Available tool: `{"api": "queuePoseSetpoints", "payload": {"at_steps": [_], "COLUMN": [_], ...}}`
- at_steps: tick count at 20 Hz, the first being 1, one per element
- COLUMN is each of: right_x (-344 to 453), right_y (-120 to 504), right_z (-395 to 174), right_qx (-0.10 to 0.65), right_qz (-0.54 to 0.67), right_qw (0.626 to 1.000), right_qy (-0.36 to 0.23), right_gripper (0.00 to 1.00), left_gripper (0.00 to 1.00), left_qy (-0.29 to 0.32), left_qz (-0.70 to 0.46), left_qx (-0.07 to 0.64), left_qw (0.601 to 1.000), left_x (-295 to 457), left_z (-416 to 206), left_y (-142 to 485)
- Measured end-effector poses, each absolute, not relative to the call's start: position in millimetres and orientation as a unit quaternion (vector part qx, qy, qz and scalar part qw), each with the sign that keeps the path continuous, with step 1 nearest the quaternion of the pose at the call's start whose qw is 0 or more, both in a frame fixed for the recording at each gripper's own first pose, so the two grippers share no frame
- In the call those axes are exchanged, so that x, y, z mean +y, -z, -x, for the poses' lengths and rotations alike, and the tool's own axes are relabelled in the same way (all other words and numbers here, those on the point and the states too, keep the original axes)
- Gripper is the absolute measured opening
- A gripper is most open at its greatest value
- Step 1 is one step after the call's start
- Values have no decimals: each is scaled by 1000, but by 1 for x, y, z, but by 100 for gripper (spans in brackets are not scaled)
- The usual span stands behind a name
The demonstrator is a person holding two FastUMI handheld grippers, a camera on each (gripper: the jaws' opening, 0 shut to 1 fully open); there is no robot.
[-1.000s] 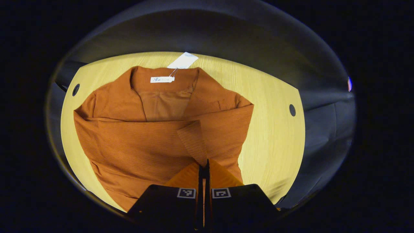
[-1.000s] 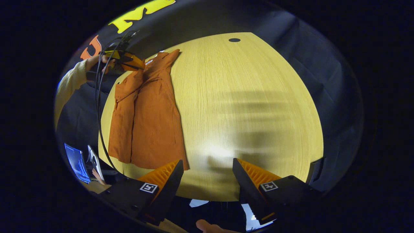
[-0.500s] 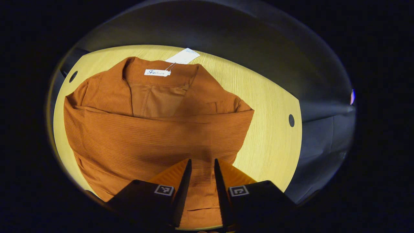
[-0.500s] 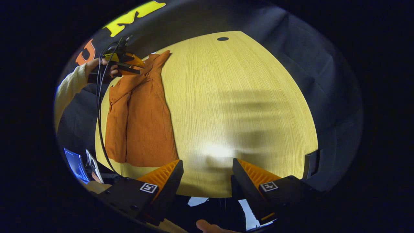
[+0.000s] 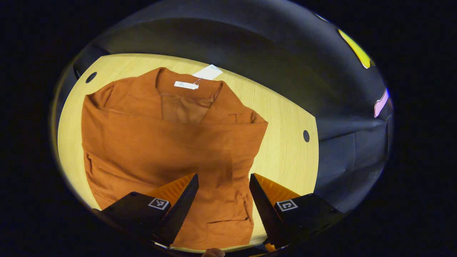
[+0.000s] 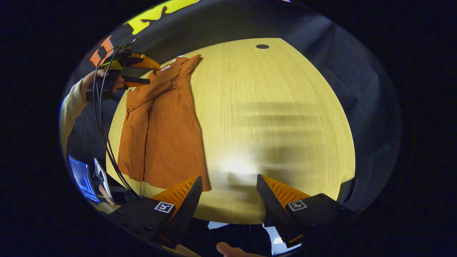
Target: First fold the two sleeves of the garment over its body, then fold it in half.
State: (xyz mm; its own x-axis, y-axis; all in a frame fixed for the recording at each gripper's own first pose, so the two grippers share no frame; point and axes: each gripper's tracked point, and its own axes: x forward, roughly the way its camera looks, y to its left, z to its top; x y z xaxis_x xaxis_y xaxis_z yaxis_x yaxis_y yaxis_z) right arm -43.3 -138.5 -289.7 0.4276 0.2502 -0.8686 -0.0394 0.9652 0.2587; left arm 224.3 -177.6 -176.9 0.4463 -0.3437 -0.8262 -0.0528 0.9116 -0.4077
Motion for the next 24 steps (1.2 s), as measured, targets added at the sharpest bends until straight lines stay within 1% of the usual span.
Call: {"api": "queuePoseSetpoints", "payload": {"at_steps": [1, 2, 3, 5, 6, 7, 9, 10, 11, 12, 13, 14, 17, 18, 19, 20, 21, 22, 24], "right_x": [-131, -123, -114, -96, -88, -81, -62, -54, -47, -38, -31, -25, -15, -16, -20, -29, -39, -48, -65], "right_y": [288, 286, 285, 283, 283, 284, 286, 289, 292, 294, 296, 297, 304, 306, 309, 312, 314, 318, 325], "right_z": [40, 35, 32, 24, 21, 19, 14, 13, 12, 12, 13, 12, 15, 16, 14, 12, 13, 14, 16], "right_qx": [527, 526, 525, 524, 525, 527, 530, 533, 535, 535, 536, 537, 552, 557, 559, 559, 562, 568, 588], "right_qz": [-94, -87, -80, -67, -61, -55, -44, -36, -27, -21, -16, -13, -10, -7, 0, 6, 7, 3, -12], "right_qw": [840, 840, 840, 840, 839, 837, 834, 832, 830, 828, 826, 824, 811, 806, 805, 805, 803, 799, 787], "right_qy": [-93, -101, -109, -123, -129, -136, -149, -153, -159, -166, -174, -179, -194, -199, -202, -200, -198, -196, -189], "right_gripper": [95, 99, 99, 99, 99, 95, 94, 98, 98, 95, 95, 99, 99, 95, 99, 99, 95, 99, 99], "left_gripper": [94, 94, 99, 100, 100, 100, 100, 100, 100, 100, 100, 100, 100, 100, 100, 99, 100, 99, 99], "left_qy": [83, 76, 64, 51, 42, 33, 17, 13, 7, 4, -1, -11, -49, -56, -62, -65, -61, -54, -26], "left_qz": [192, 195, 197, 204, 204, 202, 199, 199, 199, 199, 198, 195, 204, 208, 210, 210, 208, 204, 197], "left_qx": [513, 505, 500, 498, 498, 495, 493, 496, 498, 501, 501, 501, 496, 495, 496, 500, 506, 514, 536], "left_qw": [833, 837, 841, 841, 842, 845, 847, 845, 844, 842, 843, 843, 843, 842, 840, 838, 835, 831, 820], "left_x": [-166, -153, -136, -106, -90, -71, -35, -19, -5, 9, 23, 39, 86, 99, 112, 126, 137, 145, 159], "left_z": [-216, -208, -198, -173, -162, -149, -121, -104, -90, -78, -65, -52, -16, -4, 7, 21, 40, 49, 68], "left_y": [177, 177, 181, 189, 193, 197, 211, 216, 223, 230, 237, 242, 254, 255, 257, 263, 265, 269, 276]}}
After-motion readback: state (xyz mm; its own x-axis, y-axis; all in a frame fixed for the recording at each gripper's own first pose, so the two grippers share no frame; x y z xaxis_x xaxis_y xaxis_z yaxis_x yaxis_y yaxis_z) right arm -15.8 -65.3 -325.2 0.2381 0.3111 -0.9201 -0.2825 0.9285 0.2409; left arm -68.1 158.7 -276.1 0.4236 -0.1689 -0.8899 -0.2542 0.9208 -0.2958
